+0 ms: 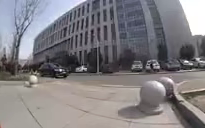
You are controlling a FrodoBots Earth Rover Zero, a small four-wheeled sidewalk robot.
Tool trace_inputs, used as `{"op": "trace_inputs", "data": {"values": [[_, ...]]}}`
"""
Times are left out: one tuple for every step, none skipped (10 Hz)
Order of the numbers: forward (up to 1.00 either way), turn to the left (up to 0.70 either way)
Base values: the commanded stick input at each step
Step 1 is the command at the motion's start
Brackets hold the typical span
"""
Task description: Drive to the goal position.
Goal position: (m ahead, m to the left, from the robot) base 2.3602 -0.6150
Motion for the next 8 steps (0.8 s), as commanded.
{"op": "trace_inputs", "data": {"values": [[0.00, 0.70], [0.00, 0.70], [0.00, 0.70], [0.00, 0.70], [0.00, 0.70], [0.00, 0.70], [0.00, 0.70], [0.00, 0.70]]}}
